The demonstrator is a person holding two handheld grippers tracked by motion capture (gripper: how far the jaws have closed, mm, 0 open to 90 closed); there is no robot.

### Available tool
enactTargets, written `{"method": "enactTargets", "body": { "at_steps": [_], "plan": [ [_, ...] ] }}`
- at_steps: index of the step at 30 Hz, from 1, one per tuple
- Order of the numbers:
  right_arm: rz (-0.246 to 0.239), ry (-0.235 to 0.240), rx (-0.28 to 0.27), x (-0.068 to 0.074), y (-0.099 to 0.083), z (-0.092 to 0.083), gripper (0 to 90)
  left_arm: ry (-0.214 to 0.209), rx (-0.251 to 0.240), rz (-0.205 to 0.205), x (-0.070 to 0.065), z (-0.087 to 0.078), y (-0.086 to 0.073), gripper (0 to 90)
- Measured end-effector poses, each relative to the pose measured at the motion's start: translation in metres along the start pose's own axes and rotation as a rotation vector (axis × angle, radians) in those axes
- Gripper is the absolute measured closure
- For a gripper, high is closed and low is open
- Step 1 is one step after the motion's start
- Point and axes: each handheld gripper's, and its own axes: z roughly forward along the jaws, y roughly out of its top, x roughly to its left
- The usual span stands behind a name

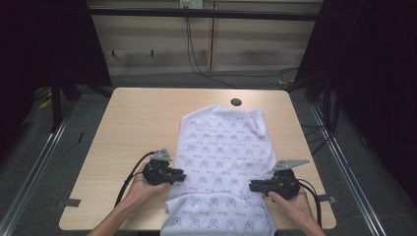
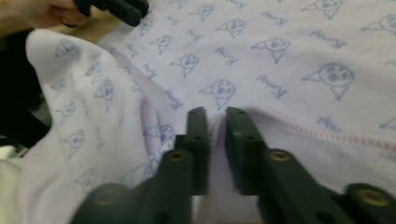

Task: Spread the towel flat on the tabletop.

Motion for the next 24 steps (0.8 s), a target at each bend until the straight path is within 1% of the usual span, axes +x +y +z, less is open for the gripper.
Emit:
{"method": "enactTargets", "body": {
  "at_steps": [1,2,3,4,5,6,8,9,10,11,12,13,14,15,16,17,19,20,21,22,23,24],
  "plan": [
    [0.012,0.013,-0.008,-0.001,-0.003,-0.005,87.3,0.0,-0.003,-0.018,0.0,-0.001,-0.001,73.9],
    [0.014,-0.003,-0.02,0.0,-0.005,-0.011,88.3,0.013,0.0,-0.014,-0.001,-0.005,-0.004,74.0],
    [0.023,-0.011,-0.039,0.002,-0.009,-0.022,88.7,0.023,-0.003,-0.019,-0.002,-0.009,-0.008,74.2],
    [0.018,-0.022,-0.065,0.004,-0.015,-0.034,88.8,0.027,-0.004,-0.024,-0.003,-0.011,-0.01,74.1],
    [0.024,-0.029,-0.081,0.005,-0.02,-0.041,88.8,0.032,0.0,-0.024,-0.005,-0.013,-0.012,74.3],
    [0.029,-0.036,-0.09,0.006,-0.025,-0.049,88.9,0.045,0.009,-0.01,-0.007,-0.016,-0.013,74.8],
    [0.057,-0.061,-0.114,0.01,-0.043,-0.069,88.8,0.069,0.014,-0.006,-0.013,-0.02,-0.017,74.7],
    [0.072,-0.069,-0.113,0.012,-0.052,-0.076,88.8,0.07,0.02,-0.004,-0.014,-0.021,-0.018,74.6],
    [0.075,-0.084,-0.113,0.013,-0.059,-0.082,88.7,0.066,0.019,-0.005,-0.017,-0.024,-0.021,73.6],
    [0.094,-0.108,-0.111,0.017,-0.069,-0.09,88.3,0.066,0.019,-0.009,-0.019,-0.027,-0.024,72.2],
    [0.099,-0.12,-0.1,0.018,-0.076,-0.095,87.1,0.069,0.025,-0.006,-0.021,-0.029,-0.026,71.8],
    [0.094,-0.124,-0.105,0.021,-0.079,-0.1,86.0,0.063,0.028,-0.005,-0.022,-0.031,-0.027,70.0],
    [0.109,-0.114,-0.107,0.022,-0.08,-0.105,82.3,0.064,0.031,0.002,-0.022,-0.033,-0.029,69.3],
    [0.103,-0.128,-0.103,0.023,-0.08,-0.108,76.5,0.049,0.025,-0.006,-0.021,-0.034,-0.03,68.1],
    [0.091,-0.156,-0.114,0.024,-0.079,-0.109,71.8,0.028,0.026,-0.029,-0.018,-0.034,-0.029,66.1],
    [0.083,-0.158,-0.126,0.023,-0.076,-0.108,71.7,0.014,0.021,-0.045,-0.015,-0.033,-0.027,65.1],
    [0.08,-0.142,-0.157,0.016,-0.067,-0.101,71.7,0.02,0.008,-0.039,-0.01,-0.032,-0.021,66.2],
    [0.065,-0.135,-0.15,0.012,-0.06,-0.093,71.2,0.021,-0.011,-0.05,-0.006,-0.031,-0.016,67.7],
    [0.049,-0.127,-0.143,0.008,-0.053,-0.083,70.0,0.014,-0.027,-0.06,-0.003,-0.03,-0.012,68.6],
    [0.031,-0.123,-0.125,0.003,-0.044,-0.072,68.6,0.024,-0.04,-0.065,0.001,-0.029,-0.006,69.1],
    [0.017,-0.12,-0.095,-0.002,-0.032,-0.057,66.9,0.032,-0.046,-0.063,0.004,-0.028,-0.004,70.1],
    [0.003,-0.121,-0.078,-0.004,-0.025,-0.049,66.2,0.037,-0.054,-0.074,0.008,-0.027,0.0,70.3]
  ]
}}
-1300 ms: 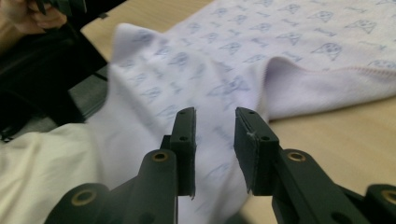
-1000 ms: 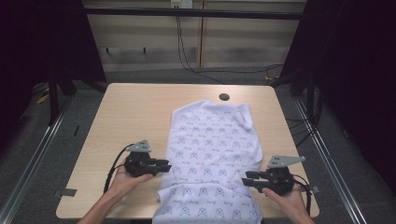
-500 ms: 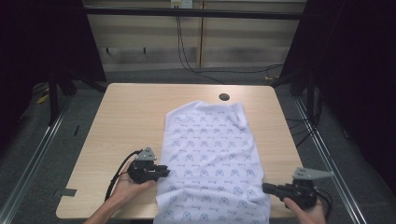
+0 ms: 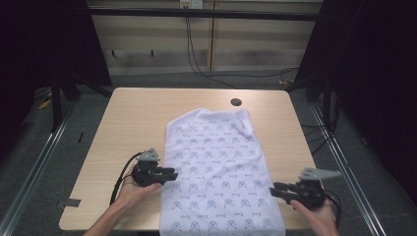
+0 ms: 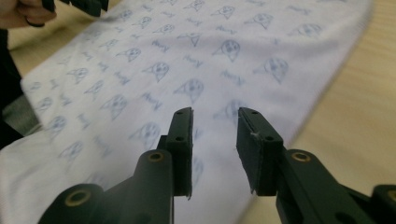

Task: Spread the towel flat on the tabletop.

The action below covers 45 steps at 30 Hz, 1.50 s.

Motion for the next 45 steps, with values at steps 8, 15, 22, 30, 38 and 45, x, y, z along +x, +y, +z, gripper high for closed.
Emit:
{"method": "enactTargets", "body": {
  "at_steps": [8,15,22,30,38,45],
  "plan": [
    [-0.151,-0.076,0.101,-0.019,0.061,0.092,60.3,0.095,0.02,-0.014,0.026,0.018,0.002,68.7],
    [-0.181,-0.166,0.132,-0.031,0.061,0.115,75.3,0.043,0.081,0.056,0.009,0.014,-0.001,89.5],
    [-0.207,-0.095,0.164,-0.005,0.036,0.079,89.5,-0.009,0.094,0.085,-0.01,0.003,-0.012,89.4],
    [-0.171,-0.013,0.205,0.027,-0.01,0.036,89.1,-0.171,0.136,0.113,-0.049,-0.006,-0.029,89.4],
    [-0.178,0.036,0.169,0.033,-0.005,0.036,73.2,-0.142,0.031,0.059,-0.036,-0.021,-0.021,77.4],
    [-0.183,0.034,0.142,0.019,0.027,0.077,68.6,0.05,-0.099,-0.107,0.039,-0.008,0.012,63.9]
  ]
}}
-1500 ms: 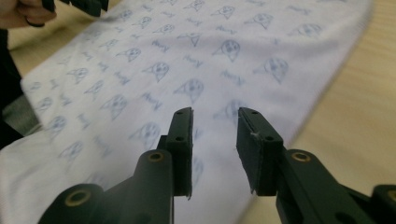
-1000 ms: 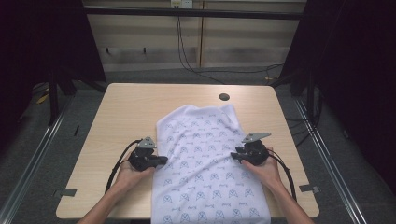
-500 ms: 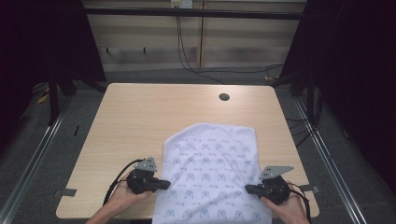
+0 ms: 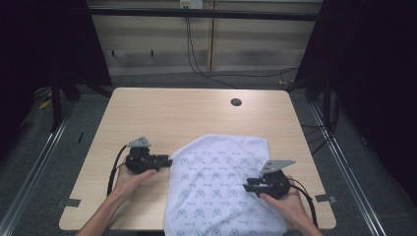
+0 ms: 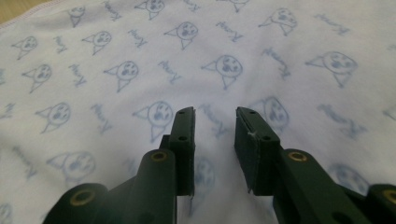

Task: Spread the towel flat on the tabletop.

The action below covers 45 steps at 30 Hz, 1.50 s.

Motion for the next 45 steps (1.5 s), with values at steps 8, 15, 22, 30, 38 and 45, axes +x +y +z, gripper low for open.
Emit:
{"method": "enactTargets", "body": {
  "at_steps": [8,15,22,30,38,45],
  "plan": [
    [-0.013,0.011,-0.004,0.001,0.01,0.011,67.5,0.077,0.086,0.008,0.003,0.043,0.009,56.5],
    [0.023,0.005,-0.025,-0.008,0.003,0.004,67.6,0.025,0.058,0.048,-0.011,0.043,0.011,85.5],
    [0.049,0.008,-0.065,-0.016,0.002,-0.004,68.0,-0.124,-0.023,0.177,-0.066,0.04,0.024,85.7],
    [0.081,-0.019,-0.089,-0.021,-0.006,-0.016,66.6,-0.266,0.061,0.217,-0.097,0.06,0.018,67.0],
    [0.085,-0.015,-0.08,-0.023,-0.005,-0.012,65.4,-0.142,-0.017,0.049,-0.048,0.069,0.027,72.3],
    [0.079,-0.012,-0.07,-0.022,-0.004,-0.01,64.6,-0.177,0.068,0.108,-0.057,0.099,0.026,64.4]
  ]
}}
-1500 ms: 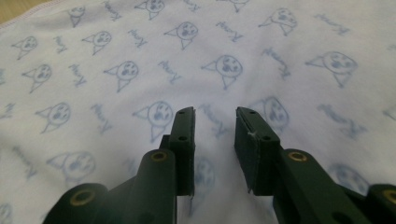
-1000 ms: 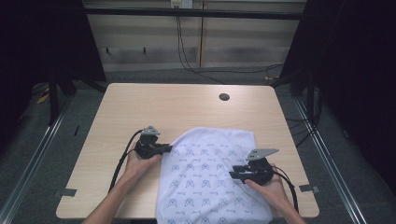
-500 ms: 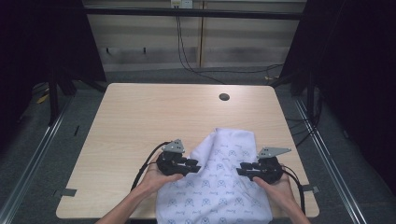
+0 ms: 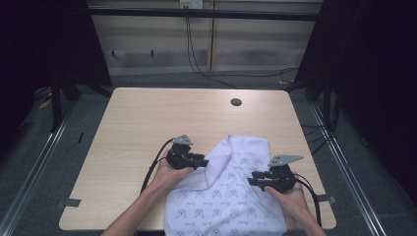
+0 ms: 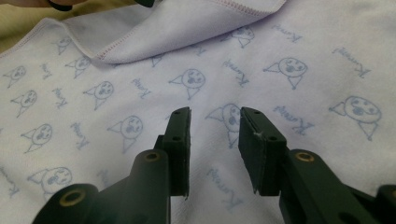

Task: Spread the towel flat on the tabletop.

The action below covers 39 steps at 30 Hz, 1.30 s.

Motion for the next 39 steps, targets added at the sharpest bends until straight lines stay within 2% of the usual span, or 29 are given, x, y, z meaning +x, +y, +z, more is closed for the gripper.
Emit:
{"method": "enactTargets", "body": {
  "at_steps": [1,3,4,7,9,13,17,19,22,24,25,28,31,33,35,37,39],
  "plan": [
    [0.0,0.002,0.001,0.0,0.0,0.0,64.7,0.023,0.019,0.005,-0.001,0.004,0.0,63.4],
    [-0.008,0.012,0.003,0.001,0.0,0.0,65.8,0.03,0.044,0.006,-0.004,0.01,-0.002,61.5],
    [-0.009,0.017,0.003,0.001,0.0,0.0,65.8,0.051,0.046,0.023,-0.006,0.011,-0.002,63.1],
    [-0.015,0.017,0.011,0.001,-0.001,0.001,65.5,0.053,0.067,0.066,-0.008,0.01,-0.001,80.1],
    [-0.012,0.016,0.008,0.001,-0.001,0.0,65.4,0.031,0.063,0.065,-0.008,0.008,-0.001,85.9],
    [-0.007,0.012,0.003,0.001,0.0,-0.002,65.2,0.033,0.01,0.039,-0.007,-0.005,0.001,86.5],
    [-0.005,0.007,0.0,0.0,0.0,-0.003,65.1,0.071,-0.034,0.039,0.003,-0.032,0.011,86.4],
    [-0.006,0.007,0.003,0.0,0.0,-0.002,65.1,0.105,-0.045,0.037,0.011,-0.045,0.015,86.5],
    [-0.005,0.01,0.01,-0.001,0.0,0.0,65.0,0.184,-0.056,0.016,0.029,-0.064,0.017,86.2],
    [-0.006,0.008,0.012,-0.001,0.0,0.001,65.0,0.234,-0.087,-0.028,0.043,-0.077,0.016,84.4],
    [-0.002,0.009,0.016,-0.001,0.0,0.001,65.1,0.274,-0.105,-0.037,0.048,-0.083,0.015,82.9],
    [0.0,0.006,0.014,-0.002,0.0,0.001,65.0,0.327,-0.146,-0.1,0.057,-0.096,0.009,68.3],
    [0.003,0.005,0.015,-0.003,0.0,0.0,65.1,0.31,-0.161,-0.105,0.055,-0.107,0.001,67.4],
    [0.011,-0.004,0.023,-0.004,0.0,-0.001,65.1,0.233,-0.138,-0.066,0.043,-0.108,-0.007,71.2],
    [0.007,-0.018,0.028,-0.007,0.001,0.0,65.4,0.17,-0.084,-0.022,0.028,-0.1,-0.016,75.0],
    [0.015,-0.031,0.036,-0.012,0.002,0.001,66.2,0.158,-0.005,0.011,0.017,-0.086,-0.027,74.5],
    [0.023,-0.042,0.04,-0.017,0.004,0.002,67.2,0.157,0.041,0.033,0.013,-0.074,-0.033,71.6]
  ]
}}
